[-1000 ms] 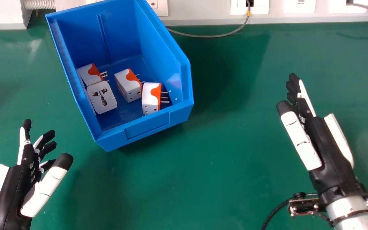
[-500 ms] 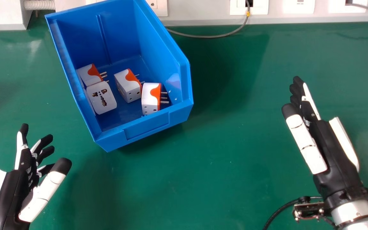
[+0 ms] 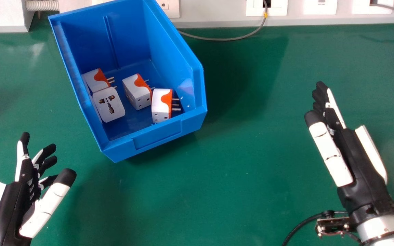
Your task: Pick all objects and put in blue box
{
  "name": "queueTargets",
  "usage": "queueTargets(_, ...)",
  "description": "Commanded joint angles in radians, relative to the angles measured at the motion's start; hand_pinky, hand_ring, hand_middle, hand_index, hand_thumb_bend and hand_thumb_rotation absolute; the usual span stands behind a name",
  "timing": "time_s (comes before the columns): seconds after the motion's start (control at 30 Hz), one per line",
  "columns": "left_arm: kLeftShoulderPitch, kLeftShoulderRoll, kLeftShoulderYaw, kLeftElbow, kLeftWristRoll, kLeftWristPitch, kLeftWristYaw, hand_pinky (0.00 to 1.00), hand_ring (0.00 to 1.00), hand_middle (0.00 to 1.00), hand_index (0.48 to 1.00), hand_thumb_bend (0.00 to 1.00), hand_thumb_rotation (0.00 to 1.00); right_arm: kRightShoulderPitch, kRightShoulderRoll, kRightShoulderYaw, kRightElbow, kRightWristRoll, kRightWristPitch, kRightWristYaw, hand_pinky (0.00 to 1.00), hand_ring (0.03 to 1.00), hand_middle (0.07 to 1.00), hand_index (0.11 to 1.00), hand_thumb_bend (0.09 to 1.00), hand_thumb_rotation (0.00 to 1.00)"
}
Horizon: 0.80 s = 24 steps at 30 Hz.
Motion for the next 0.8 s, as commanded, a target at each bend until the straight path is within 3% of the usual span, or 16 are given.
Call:
queueTargets(0.0, 0.004, 0.008, 0.005, -0.032, -0.008, 0.008, -0.001, 0.79, 0.91, 0.93, 0.916, 0.94, 0.8, -0.017, -0.013, -0.007, -0.029, 0.005, -0.005, 0.003, 1.0, 1.0, 1.0, 1.0, 0.213, 1.0)
queueTargets(0.1, 0.009, 0.006, 0.005, -0.058, -0.012, 0.025, -0.003, 0.79, 0.9, 0.93, 0.914, 0.95, 0.79, -0.019, -0.015, -0.007, -0.025, 0.008, -0.006, 0.006, 1.0, 1.0, 1.0, 1.0, 0.213, 1.0)
queueTargets(0.2, 0.004, 0.01, 0.008, -0.045, -0.016, 0.022, -0.007, 0.79, 0.9, 0.93, 0.913, 0.95, 0.79, -0.021, -0.016, -0.003, -0.027, 0.006, -0.002, 0.007, 1.0, 1.0, 1.0, 1.0, 0.211, 1.0)
queueTargets(0.3, -0.009, 0.013, 0.009, -0.019, -0.009, 0.009, -0.005, 0.79, 0.9, 0.93, 0.913, 0.94, 0.78, -0.023, -0.016, -0.001, -0.024, 0.006, -0.005, 0.01, 1.0, 1.0, 1.0, 1.0, 0.209, 1.0)
queueTargets(0.43, 0.001, 0.008, 0.006, -0.046, -0.008, 0.018, -0.004, 0.79, 0.9, 0.93, 0.913, 0.95, 0.78, -0.026, -0.017, -0.001, -0.022, 0.006, -0.007, 0.014, 1.0, 1.0, 1.0, 1.0, 0.202, 1.0)
queueTargets(0.53, 0.002, 0.005, 0.003, -0.054, -0.009, 0.025, -0.004, 0.79, 0.9, 0.93, 0.912, 0.95, 0.78, -0.027, -0.016, -0.001, -0.022, 0.007, -0.006, 0.017, 1.0, 1.0, 1.0, 1.0, 0.2, 1.0)
queueTargets(0.67, -0.009, 0.004, 0.001, -0.042, -0.01, 0.024, -0.004, 0.79, 0.9, 0.93, 0.911, 0.96, 0.78, -0.035, -0.018, -0.001, -0.012, -0.001, -0.01, 0.016, 1.0, 1.0, 1.0, 1.0, 0.198, 1.0)
queueTargets(0.77, -0.004, 0.005, 0.0, -0.06, 0.0, 0.034, 0.001, 0.79, 0.9, 0.93, 0.911, 0.96, 0.78, -0.038, -0.02, 0.0, -0.013, -0.007, -0.009, 0.016, 1.0, 1.0, 1.0, 1.0, 0.197, 1.0)
